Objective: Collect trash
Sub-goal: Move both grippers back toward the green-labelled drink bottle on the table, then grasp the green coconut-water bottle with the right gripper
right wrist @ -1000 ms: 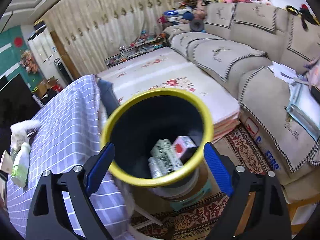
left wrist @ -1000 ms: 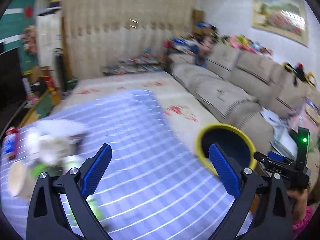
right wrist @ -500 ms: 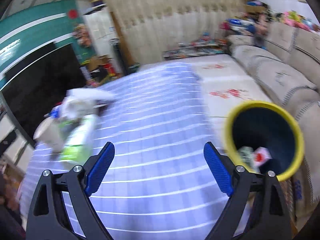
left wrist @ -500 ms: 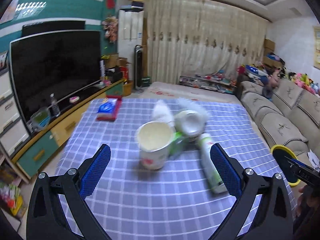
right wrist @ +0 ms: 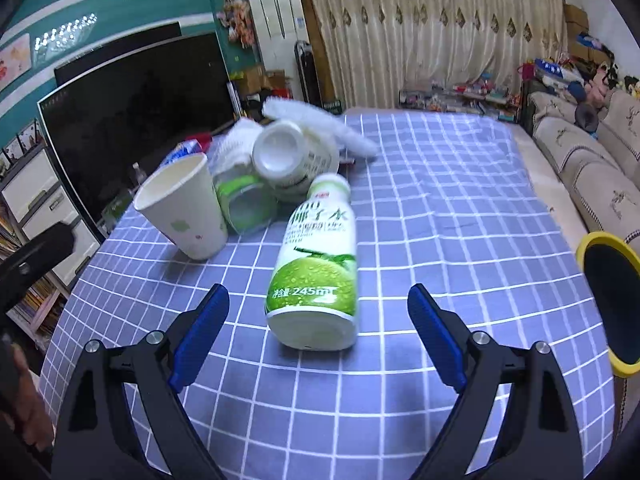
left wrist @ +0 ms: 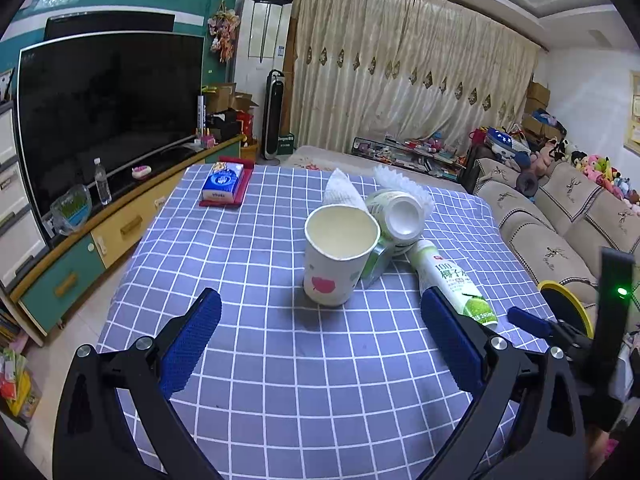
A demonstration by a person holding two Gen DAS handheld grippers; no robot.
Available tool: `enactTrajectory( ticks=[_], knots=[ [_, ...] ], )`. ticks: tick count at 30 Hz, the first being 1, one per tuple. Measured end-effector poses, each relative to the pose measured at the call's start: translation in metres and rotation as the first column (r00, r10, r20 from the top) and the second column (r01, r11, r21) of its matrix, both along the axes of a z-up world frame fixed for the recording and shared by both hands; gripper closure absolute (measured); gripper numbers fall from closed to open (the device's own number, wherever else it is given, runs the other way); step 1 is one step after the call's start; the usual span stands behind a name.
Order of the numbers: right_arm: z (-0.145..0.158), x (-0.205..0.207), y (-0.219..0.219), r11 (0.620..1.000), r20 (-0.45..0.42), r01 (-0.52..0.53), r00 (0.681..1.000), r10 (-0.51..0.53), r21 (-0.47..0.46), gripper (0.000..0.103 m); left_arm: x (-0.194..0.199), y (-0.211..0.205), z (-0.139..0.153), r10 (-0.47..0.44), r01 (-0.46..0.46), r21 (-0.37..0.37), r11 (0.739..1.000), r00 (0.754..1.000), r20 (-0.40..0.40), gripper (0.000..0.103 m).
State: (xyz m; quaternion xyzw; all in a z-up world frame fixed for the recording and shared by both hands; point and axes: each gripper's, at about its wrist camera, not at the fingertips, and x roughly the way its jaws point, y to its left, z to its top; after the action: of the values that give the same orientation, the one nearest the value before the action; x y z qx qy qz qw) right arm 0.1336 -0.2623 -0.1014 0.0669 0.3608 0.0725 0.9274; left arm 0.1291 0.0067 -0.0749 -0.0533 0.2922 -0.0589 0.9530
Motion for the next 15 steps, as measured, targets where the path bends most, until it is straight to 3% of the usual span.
enactTrajectory(
  ticks=[6, 13, 15],
  knots=[
    [-0.014, 0.021, 0.007, 1.000, -0.071, 0.016, 0.997, -0.017, -0.008, 0.018, 0.004, 0.004, -0.008, 0.000, -0.001, -0.019, 1.000, 1.000, -0.020, 0.005],
    [-0.025, 0.030, 0.006, 0.999, -0.111, 0.024, 0.993, -0.027, -0.028, 0.033, 0.010, 0.000, -0.016, -0.018, 0.017, -0.028, 0.999, 0.999, -0.042, 0.005],
    [-0.027, 0.031, 0.005, 0.999, -0.113, 0.027, 0.993, -0.029, -0.019, 0.048, 0.010, -0.002, -0.017, -0.020, 0.019, -0.029, 0.999, 0.999, -0.043, 0.005]
  ],
)
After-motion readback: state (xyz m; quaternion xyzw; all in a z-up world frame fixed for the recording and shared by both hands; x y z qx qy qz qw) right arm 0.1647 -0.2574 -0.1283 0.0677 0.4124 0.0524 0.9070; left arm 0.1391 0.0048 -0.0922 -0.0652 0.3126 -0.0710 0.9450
